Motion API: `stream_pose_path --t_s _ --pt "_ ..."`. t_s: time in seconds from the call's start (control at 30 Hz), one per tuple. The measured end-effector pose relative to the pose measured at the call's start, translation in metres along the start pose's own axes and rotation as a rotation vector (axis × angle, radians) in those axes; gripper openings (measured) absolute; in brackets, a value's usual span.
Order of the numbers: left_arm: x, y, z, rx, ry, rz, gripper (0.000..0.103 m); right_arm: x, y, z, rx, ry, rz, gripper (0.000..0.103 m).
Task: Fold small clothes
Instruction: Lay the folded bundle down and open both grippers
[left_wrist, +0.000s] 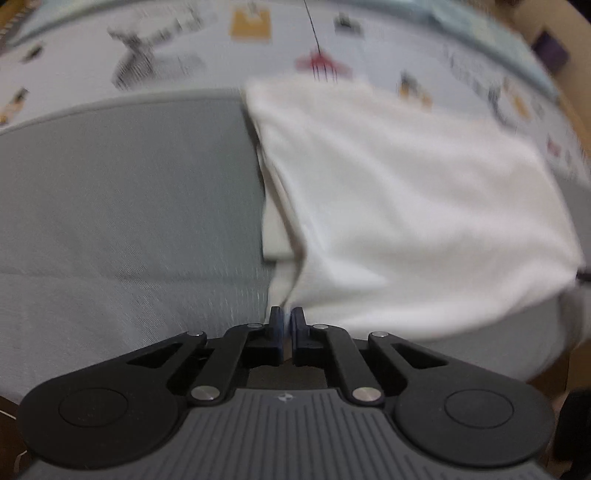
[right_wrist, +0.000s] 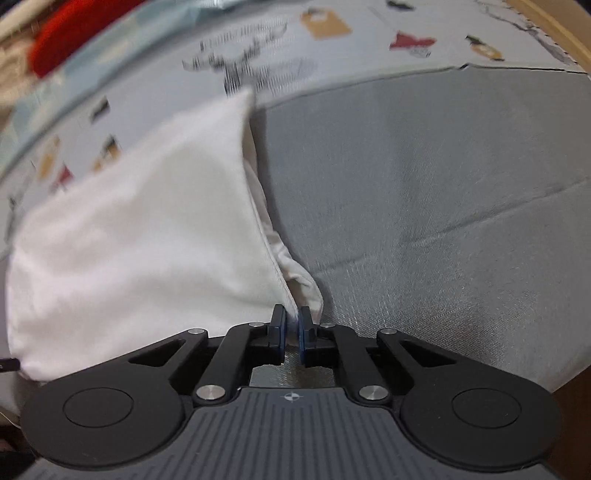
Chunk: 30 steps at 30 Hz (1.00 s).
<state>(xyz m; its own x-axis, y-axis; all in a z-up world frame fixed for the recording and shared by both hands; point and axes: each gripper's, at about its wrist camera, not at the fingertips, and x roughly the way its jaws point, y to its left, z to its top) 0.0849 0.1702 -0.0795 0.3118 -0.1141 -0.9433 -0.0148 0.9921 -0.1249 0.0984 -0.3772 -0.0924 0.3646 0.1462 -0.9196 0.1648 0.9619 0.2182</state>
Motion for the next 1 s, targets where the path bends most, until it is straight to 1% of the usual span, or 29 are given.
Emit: stream_pose_path --t_s 0.03,0.07,0.1,0.2,0.23,0.27,0.33,0.37,0.4,0.43,0.47,0.53,0.57,0.67,0.77,0.87,1.0 --pt "-0.006 0.003 -0.001 -0.015 -0.011 0.0 0.003 -0.005 -0.001 -0.002 0.004 -0.007 0.003 0.005" --pt "-0.006 0.006 -0.002 -0.024 0.007 0.012 0.003 -0.006 -0.002 -0.003 0.005 -0.002 0.0 0.005" --pt "-0.001 0.007 -0.006 -0.022 0.046 0.029 0.004 -0.005 -0.003 -0.004 0.003 0.02 -0.012 0.005" --pt "0.014 -0.001 -0.013 0.061 0.146 0.059 0.004 0.008 -0.003 -0.01 -0.009 0.128 -0.057 0.005" --pt "0.015 -0.003 -0.014 0.078 0.155 0.081 0.004 0.01 0.002 -0.012 -0.042 0.144 -0.067 0.006" --pt "0.013 -0.002 -0.013 0.082 0.14 0.098 0.005 0.011 0.007 -0.013 -0.071 0.146 -0.083 0.007" --pt "0.004 0.004 -0.01 0.034 0.083 0.08 0.014 0.007 0.012 -0.012 -0.1 0.105 -0.12 0.01" --pt "0.0 0.01 -0.007 -0.004 0.056 0.062 0.022 0.002 0.014 -0.01 -0.106 0.071 -0.122 0.013" --pt "-0.004 0.015 -0.005 -0.037 0.031 0.049 0.026 -0.001 0.015 -0.007 -0.102 0.038 -0.122 0.017" --pt "-0.005 0.014 -0.001 -0.059 0.013 0.046 0.027 -0.005 0.015 -0.005 -0.092 0.006 -0.114 0.023" --pt "-0.006 0.015 0.003 -0.077 -0.005 0.045 0.029 -0.009 0.015 -0.002 -0.08 -0.023 -0.104 0.026" --pt "-0.006 0.014 0.011 -0.121 -0.031 0.038 0.038 -0.011 0.016 0.002 -0.063 -0.059 -0.085 0.036" --pt "-0.004 0.017 0.014 -0.145 -0.041 0.028 0.043 -0.009 0.014 0.007 -0.059 -0.067 -0.077 0.038" --pt "0.0 0.022 0.018 -0.223 -0.068 -0.016 0.046 -0.005 0.021 0.012 -0.065 -0.078 -0.064 0.039" --pt "0.01 0.026 0.024 -0.287 -0.071 -0.067 0.048 -0.005 0.025 0.013 -0.083 -0.081 -0.059 0.039" --pt "0.018 0.026 0.032 -0.305 -0.089 -0.09 0.053 -0.001 0.028 0.017 -0.099 -0.083 -0.069 0.039" --pt "0.037 0.029 0.039 -0.323 -0.07 -0.101 0.053 0.005 0.033 0.022 -0.097 -0.093 -0.096 0.039"
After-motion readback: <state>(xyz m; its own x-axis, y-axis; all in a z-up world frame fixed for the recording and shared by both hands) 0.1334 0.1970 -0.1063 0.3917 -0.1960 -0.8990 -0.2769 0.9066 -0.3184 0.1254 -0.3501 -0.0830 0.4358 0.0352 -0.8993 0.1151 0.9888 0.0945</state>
